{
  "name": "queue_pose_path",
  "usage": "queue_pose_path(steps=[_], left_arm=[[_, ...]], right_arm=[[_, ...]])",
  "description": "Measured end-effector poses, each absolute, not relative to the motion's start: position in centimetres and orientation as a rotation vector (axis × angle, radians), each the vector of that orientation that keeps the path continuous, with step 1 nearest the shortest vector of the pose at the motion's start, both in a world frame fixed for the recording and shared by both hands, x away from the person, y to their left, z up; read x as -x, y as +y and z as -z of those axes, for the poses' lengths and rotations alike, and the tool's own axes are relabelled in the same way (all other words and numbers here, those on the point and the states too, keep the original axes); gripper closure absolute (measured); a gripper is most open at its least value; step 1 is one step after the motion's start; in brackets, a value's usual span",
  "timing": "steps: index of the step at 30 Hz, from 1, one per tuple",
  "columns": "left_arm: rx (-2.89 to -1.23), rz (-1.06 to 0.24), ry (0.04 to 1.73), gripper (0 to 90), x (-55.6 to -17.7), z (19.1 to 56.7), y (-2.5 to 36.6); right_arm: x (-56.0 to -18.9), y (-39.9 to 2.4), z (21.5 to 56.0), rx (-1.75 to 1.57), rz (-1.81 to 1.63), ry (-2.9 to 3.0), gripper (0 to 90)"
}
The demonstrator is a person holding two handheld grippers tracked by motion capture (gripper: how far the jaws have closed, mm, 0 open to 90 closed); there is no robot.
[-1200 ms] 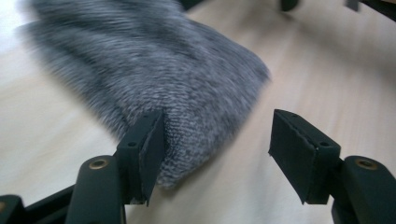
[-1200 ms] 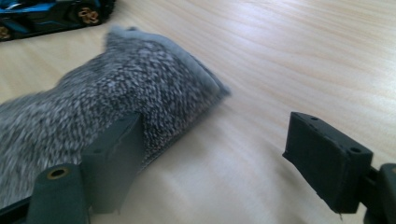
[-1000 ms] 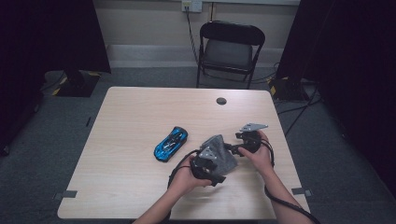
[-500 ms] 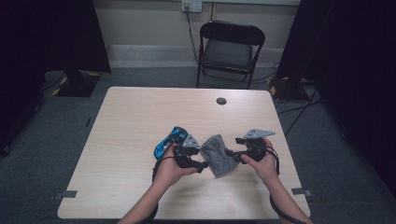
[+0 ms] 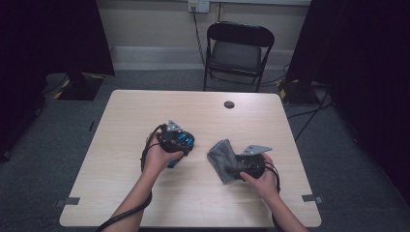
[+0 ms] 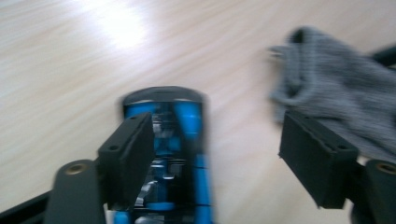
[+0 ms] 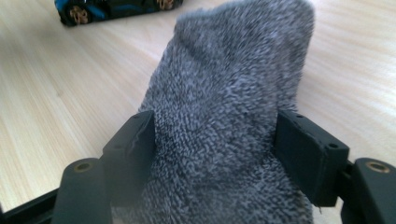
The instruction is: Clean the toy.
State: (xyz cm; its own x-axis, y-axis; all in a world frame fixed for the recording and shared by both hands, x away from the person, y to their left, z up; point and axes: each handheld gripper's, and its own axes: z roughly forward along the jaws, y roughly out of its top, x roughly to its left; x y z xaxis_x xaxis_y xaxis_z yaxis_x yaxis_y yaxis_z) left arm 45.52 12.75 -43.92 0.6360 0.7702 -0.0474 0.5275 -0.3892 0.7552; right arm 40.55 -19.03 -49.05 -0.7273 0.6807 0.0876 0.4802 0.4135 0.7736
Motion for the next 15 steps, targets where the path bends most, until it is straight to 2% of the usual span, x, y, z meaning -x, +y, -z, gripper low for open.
queue_pose_path(steps=[7, 15], left_arm=[[-2.130, -0.409, 1.058, 22.2, -47.5, 45.8, 13.4], [-2.134, -0.334, 1.130, 20.2, -49.2, 47.7, 12.4]], right_arm=[[-40.4, -18.7, 49.7, -0.990, -1.171, 2.421, 29.1], [-40.3, -18.6, 49.9, -0.998, -1.183, 2.406, 29.2]])
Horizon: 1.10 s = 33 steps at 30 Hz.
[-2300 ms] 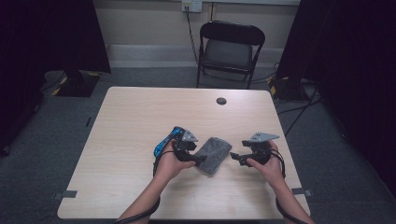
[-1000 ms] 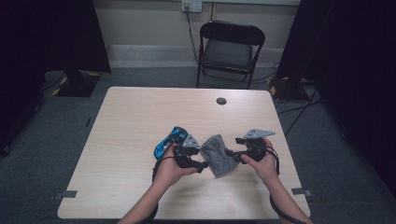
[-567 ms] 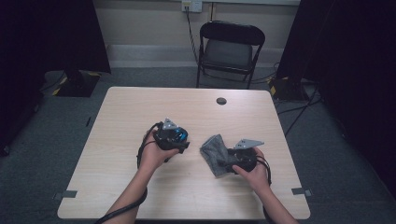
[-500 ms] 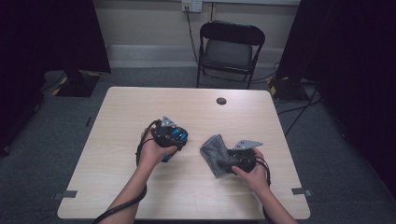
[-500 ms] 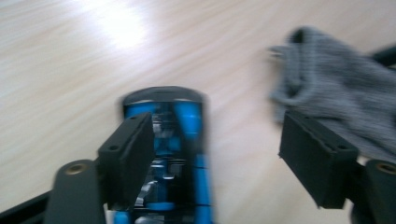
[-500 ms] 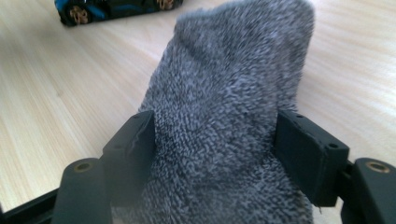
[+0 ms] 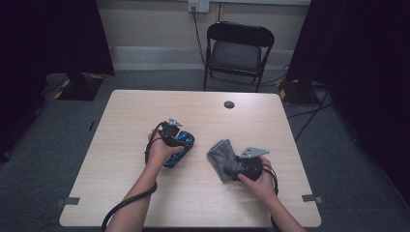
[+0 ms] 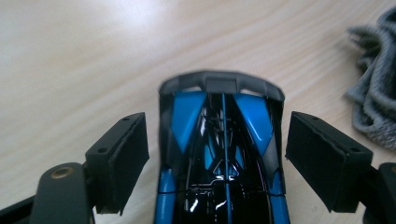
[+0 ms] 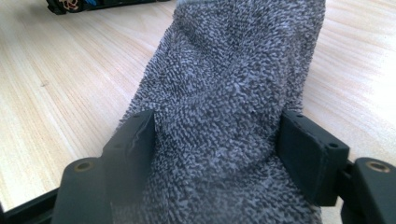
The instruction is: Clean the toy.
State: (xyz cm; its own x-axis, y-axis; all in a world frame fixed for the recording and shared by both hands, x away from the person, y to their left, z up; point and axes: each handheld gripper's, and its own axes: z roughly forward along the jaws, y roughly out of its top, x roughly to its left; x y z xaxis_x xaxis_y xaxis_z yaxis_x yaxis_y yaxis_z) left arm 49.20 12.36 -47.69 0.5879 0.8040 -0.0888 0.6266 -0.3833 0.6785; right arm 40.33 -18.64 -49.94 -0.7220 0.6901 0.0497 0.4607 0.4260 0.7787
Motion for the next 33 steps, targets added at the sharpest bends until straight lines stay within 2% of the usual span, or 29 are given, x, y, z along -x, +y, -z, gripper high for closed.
queue_pose_path(steps=[15, 20, 33], left_arm=[[-2.162, -0.347, 1.133, 20.0, -50.1, 49.0, 11.4], [-2.183, -0.366, 1.113, 24.2, -50.1, 48.9, 11.1], [-2.233, -0.383, 1.077, 25.5, -49.7, 48.7, 10.9]], right_arm=[[-40.4, -18.6, 50.0, -0.998, -1.175, 2.407, 29.3], [-40.4, -18.5, 50.0, -0.997, -1.173, 2.407, 29.3], [-40.3, -18.4, 50.0, -0.994, -1.153, 2.404, 30.6]])
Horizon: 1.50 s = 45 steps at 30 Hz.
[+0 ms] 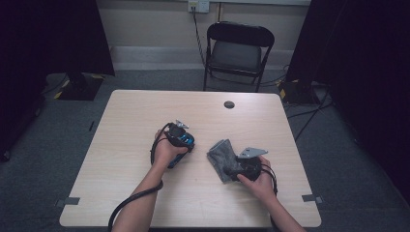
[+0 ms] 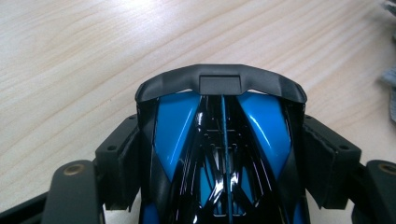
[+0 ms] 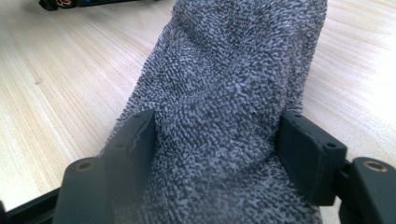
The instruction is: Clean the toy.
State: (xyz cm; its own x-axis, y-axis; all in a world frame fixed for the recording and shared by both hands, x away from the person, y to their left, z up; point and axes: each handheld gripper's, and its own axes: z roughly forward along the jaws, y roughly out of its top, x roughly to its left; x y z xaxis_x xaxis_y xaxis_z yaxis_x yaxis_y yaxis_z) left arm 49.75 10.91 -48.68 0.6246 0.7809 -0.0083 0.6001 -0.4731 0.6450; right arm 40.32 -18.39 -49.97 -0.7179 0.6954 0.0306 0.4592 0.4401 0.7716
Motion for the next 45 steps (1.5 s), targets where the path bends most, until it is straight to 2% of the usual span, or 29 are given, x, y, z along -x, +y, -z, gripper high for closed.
queue_pose_path(steps=[2, 8, 9, 10, 12, 15, 21, 34, 45], left_arm=[[-2.230, -0.383, 1.053, 25.5, -49.5, 48.4, 10.9], [-2.176, -0.333, 1.055, 25.5, -49.0, 47.8, 11.1], [-2.176, -0.333, 1.055, 25.5, -49.0, 47.8, 11.1], [-2.172, -0.321, 1.048, 25.6, -48.8, 47.6, 11.1], [-2.165, -0.320, 1.036, 25.5, -48.6, 47.3, 11.1], [-2.149, -0.316, 1.016, 25.5, -48.3, 46.7, 11.1], [-2.139, -0.315, 0.971, 25.5, -47.6, 45.2, 10.9], [-2.127, -0.262, 0.814, 25.5, -45.2, 42.6, 8.3], [-2.160, -0.236, 0.740, 25.5, -44.6, 42.8, 6.1]], right_arm=[[-40.4, -18.3, 50.0, -0.996, -1.145, 2.403, 33.8], [-40.4, -18.1, 49.9, -1.007, -1.139, 2.393, 52.3], [-40.4, -18.1, 49.9, -1.007, -1.139, 2.393, 52.3], [-40.3, -17.9, 49.7, -1.013, -1.136, 2.398, 59.5], [-40.3, -17.8, 49.7, -1.024, -1.140, 2.401, 67.1], [-40.2, -17.6, 49.6, -1.049, -1.141, 2.397, 73.4], [-40.6, -17.7, 49.4, -1.108, -1.159, 2.407, 76.3], [-44.6, -19.5, 43.3, -1.202, -1.294, 2.335, 76.8], [-46.7, -16.9, 41.4, -1.188, -1.382, 2.372, 76.7]])
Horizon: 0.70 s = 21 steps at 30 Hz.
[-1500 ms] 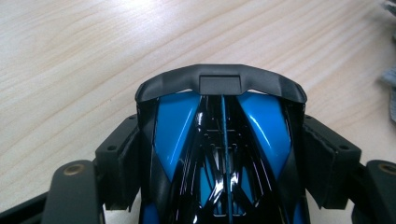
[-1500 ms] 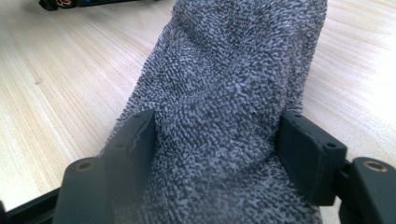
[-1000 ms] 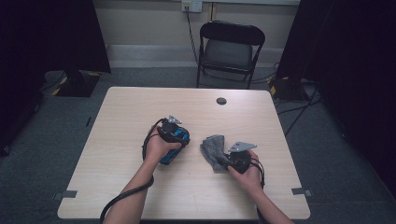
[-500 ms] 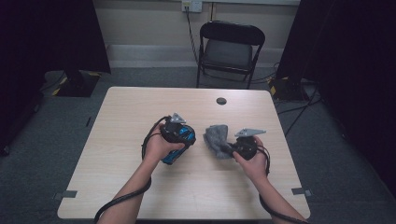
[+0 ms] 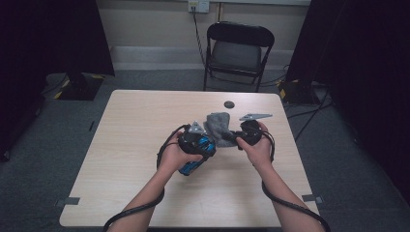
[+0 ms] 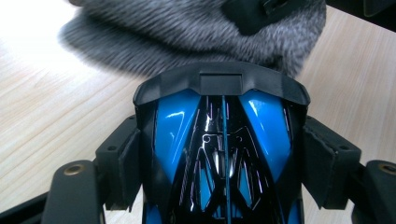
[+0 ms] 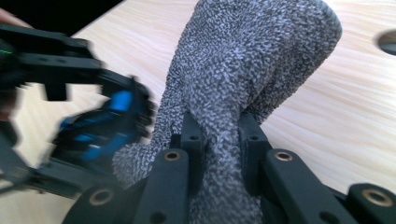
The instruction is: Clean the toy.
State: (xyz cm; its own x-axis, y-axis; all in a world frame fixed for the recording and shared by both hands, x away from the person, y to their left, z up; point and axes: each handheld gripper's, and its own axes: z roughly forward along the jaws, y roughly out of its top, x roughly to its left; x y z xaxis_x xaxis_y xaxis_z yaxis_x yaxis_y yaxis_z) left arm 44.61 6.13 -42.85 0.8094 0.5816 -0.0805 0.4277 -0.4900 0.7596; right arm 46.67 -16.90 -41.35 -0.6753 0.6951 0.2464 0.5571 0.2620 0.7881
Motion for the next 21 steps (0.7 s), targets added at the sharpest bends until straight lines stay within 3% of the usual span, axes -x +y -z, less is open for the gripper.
queue_pose_path(steps=[21], left_arm=[[-2.154, -0.278, 0.765, 25.5, -45.5, 42.4, 7.4]], right_arm=[[-45.4, -16.6, 41.6, -1.033, -1.472, 2.510, 76.7]])
